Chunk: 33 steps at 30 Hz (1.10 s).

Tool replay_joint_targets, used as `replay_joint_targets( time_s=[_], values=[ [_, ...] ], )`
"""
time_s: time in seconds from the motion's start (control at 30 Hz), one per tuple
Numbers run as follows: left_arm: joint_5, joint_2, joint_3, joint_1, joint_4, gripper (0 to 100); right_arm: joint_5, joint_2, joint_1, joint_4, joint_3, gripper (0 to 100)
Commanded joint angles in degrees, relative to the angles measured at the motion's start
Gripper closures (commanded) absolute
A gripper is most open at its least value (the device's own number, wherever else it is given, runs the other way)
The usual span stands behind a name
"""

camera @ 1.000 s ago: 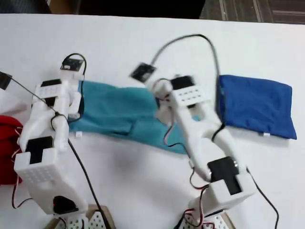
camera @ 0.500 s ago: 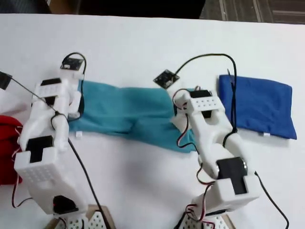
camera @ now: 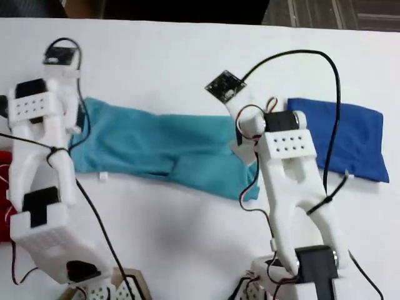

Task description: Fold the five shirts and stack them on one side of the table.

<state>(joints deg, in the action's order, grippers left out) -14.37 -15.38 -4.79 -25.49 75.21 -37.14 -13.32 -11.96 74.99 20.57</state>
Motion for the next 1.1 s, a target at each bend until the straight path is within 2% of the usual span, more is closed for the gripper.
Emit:
replay_joint_targets(
  time_s=[0.0,0.2,0.37,0.57,0.83,0.97,1.07],
  values=[
    [0.09,-5.10,-6.02,-1.32,-1.41,76,-3.08,-3.91,0.75,3.30,-2.29,95.0],
    [0.00,-18.37,-19.03,-1.32,2.29,74,-3.78,-4.26,0.84,4.09,-2.29,95.0],
    [-4.13,-28.22,-32.22,-1.32,6.68,74,-3.69,-4.26,0.84,4.18,-2.20,95.0],
    [-4.40,-37.89,-47.08,-2.11,12.66,74,-3.52,-4.26,0.84,4.18,-2.20,95.0],
    [-8.44,-48.35,-58.07,-1.76,19.69,74,-3.52,-4.26,0.84,4.18,-2.29,95.0],
    [-11.78,-50.20,-63.43,0.00,26.11,84,-3.69,-4.88,1.80,4.26,-2.64,95.0],
    [-15.74,-50.20,-61.49,1.14,27.08,92,-3.78,-8.84,4.62,4.18,-2.64,95.0]
  ],
)
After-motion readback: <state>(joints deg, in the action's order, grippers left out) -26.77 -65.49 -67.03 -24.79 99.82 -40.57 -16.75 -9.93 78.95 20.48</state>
